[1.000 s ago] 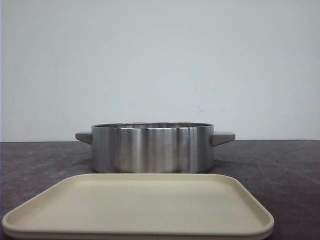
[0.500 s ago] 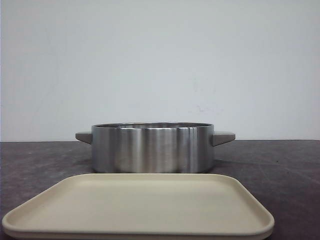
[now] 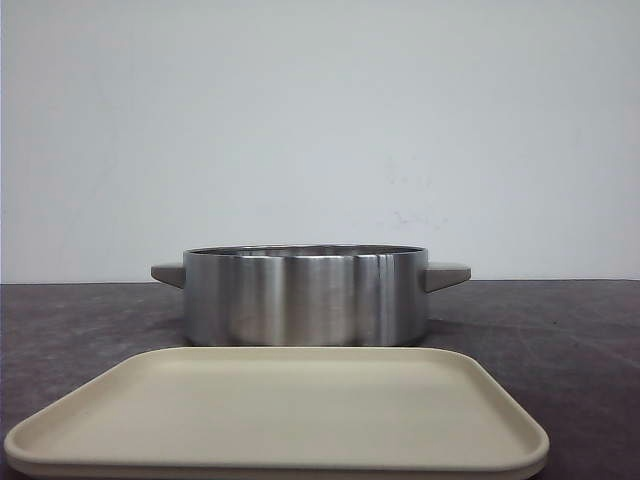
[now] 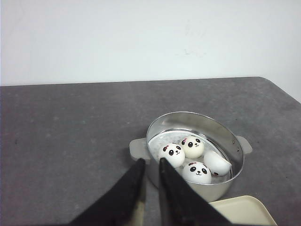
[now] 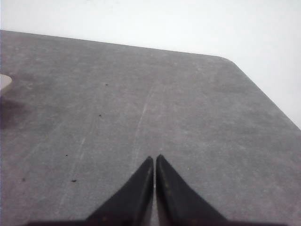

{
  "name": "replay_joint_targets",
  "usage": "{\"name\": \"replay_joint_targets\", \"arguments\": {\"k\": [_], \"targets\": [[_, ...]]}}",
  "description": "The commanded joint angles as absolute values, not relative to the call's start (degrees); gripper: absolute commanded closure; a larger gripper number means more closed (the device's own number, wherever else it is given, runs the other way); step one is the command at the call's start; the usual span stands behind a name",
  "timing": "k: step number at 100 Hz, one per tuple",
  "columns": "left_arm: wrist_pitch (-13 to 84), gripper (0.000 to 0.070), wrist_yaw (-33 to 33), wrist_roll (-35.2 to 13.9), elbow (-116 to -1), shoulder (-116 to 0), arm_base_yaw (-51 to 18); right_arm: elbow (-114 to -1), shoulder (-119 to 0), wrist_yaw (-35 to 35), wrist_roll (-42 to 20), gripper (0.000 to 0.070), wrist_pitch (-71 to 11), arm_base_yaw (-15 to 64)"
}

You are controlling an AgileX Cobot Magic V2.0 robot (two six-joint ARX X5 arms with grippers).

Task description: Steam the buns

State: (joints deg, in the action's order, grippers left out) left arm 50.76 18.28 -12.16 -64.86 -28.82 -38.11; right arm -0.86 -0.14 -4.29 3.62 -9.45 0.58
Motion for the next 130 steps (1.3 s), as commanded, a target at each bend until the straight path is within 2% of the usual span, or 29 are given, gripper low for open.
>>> {"name": "replay_joint_targets", "arguments": {"k": [1, 10, 22, 39, 54, 71, 101, 130], "targets": [[50.0, 0.0683, 18.6, -12.5, -65.4, -29.1, -38.5, -0.7, -0.2, -4.5, 3.0, 0.0700, -9.0, 0.4], [50.1, 0.0683, 18.6, -12.3, -65.4, -29.1, -38.5, -0.7, -0.2, -4.5, 3.0, 0.0700, -9.0, 0.4], [50.1, 0.0683, 18.6, -9.6, -65.4, -28.9, -38.1, -0.7, -0.2, -4.5, 3.0, 0.0700, -9.0, 0.4], [47.4, 0.0683, 14.6, -8.0, -62.6, -26.8, -32.6, -0.7, -0.2, -4.5, 3.0, 0.0700, -9.0, 0.4], [34.8, 0.0683, 7.4, -6.5, -50.5, -20.3, -24.0, -0.7, -0.2, -4.5, 3.0, 0.0700, -9.0, 0.4], [21.6, 0.0683, 4.7, -7.0, -33.8, -12.1, -17.1, -0.7, -0.2, -4.5, 3.0, 0.0700, -9.0, 0.4], [12.7, 0.0683, 3.2, -7.1, -14.5, -5.1, -10.0, -0.7, -0.2, -4.5, 3.0, 0.0700, -9.0, 0.4], [7.1, 0.0683, 3.2, -6.0, -5.3, -2.6, -4.6, -0.7, -0.2, -4.5, 3.0, 0.0700, -9.0, 0.4]]}}
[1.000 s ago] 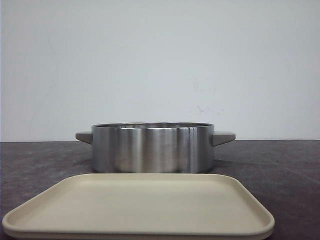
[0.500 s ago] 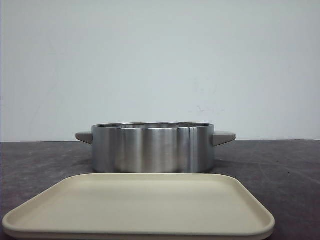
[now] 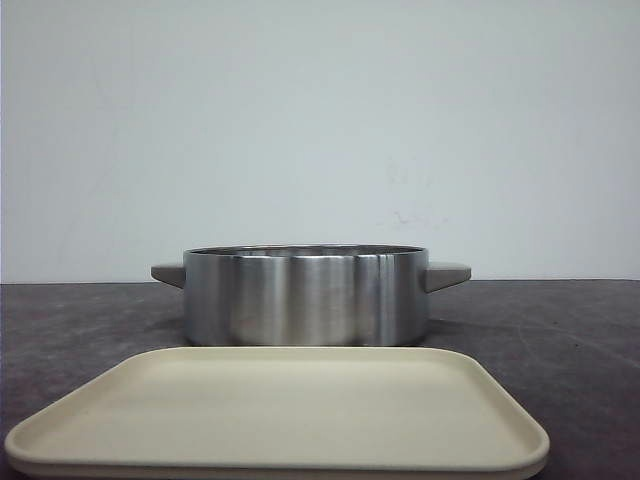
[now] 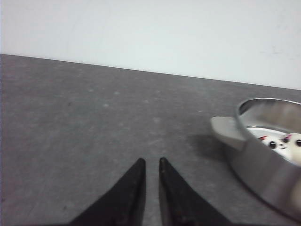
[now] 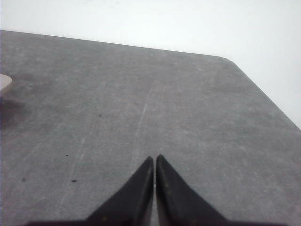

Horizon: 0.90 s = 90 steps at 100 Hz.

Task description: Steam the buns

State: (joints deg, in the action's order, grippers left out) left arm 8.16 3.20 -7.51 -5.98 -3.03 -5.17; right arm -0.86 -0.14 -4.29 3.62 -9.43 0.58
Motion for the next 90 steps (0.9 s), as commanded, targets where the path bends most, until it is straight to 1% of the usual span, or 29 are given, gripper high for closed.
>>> {"name": "replay_joint_targets", "arguments": {"k": [1, 16, 23, 49, 61, 68, 75, 80, 85, 90], "targets": [[7.0, 0.0683, 3.2, -5.8, -5.0, -2.5, -4.4, -0.7, -0.2, -4.5, 3.0, 0.0700, -9.0, 0.4], [4.1, 0.0683, 3.2, -6.0, -0.9, -1.6, -2.2, -0.7, -0.2, -4.5, 3.0, 0.0700, -9.0, 0.4], [6.3, 0.0683, 3.2, -5.9, -0.8, -1.3, -1.5, -0.7, -0.2, -4.5, 3.0, 0.0700, -9.0, 0.4], [11.1, 0.0683, 2.9, -0.8, -0.8, -0.7, 2.7, -0.7, -0.2, -4.5, 3.0, 0.0700, -9.0, 0.4], [11.0, 0.0683, -0.2, 2.7, -0.8, -0.2, 4.3, -0.7, -0.2, -4.5, 3.0, 0.0700, -9.0, 0.4], [11.1, 0.0683, -2.0, 3.9, -0.8, -0.2, 4.6, -0.7, -0.2, -4.5, 3.0, 0.0700, -9.0, 0.4], [10.9, 0.0683, -2.2, 4.8, -0.8, -0.2, 4.6, -0.7, -0.2, -4.5, 3.0, 0.0700, -9.0, 0.4], [10.7, 0.0683, -2.2, 4.4, -0.8, -0.2, 4.6, -0.7, -0.2, -4.5, 3.0, 0.0700, -9.0, 0.4], [10.7, 0.0683, -2.2, 1.7, -0.8, -0.2, 4.6, -0.7, -0.2, -4.5, 3.0, 0.0700, -9.0, 0.4], [10.7, 0.0683, -2.2, 1.4, -0.8, -0.2, 4.6, -0.7, -0.2, -4.5, 3.0, 0.0700, -9.0, 0.4]]}}
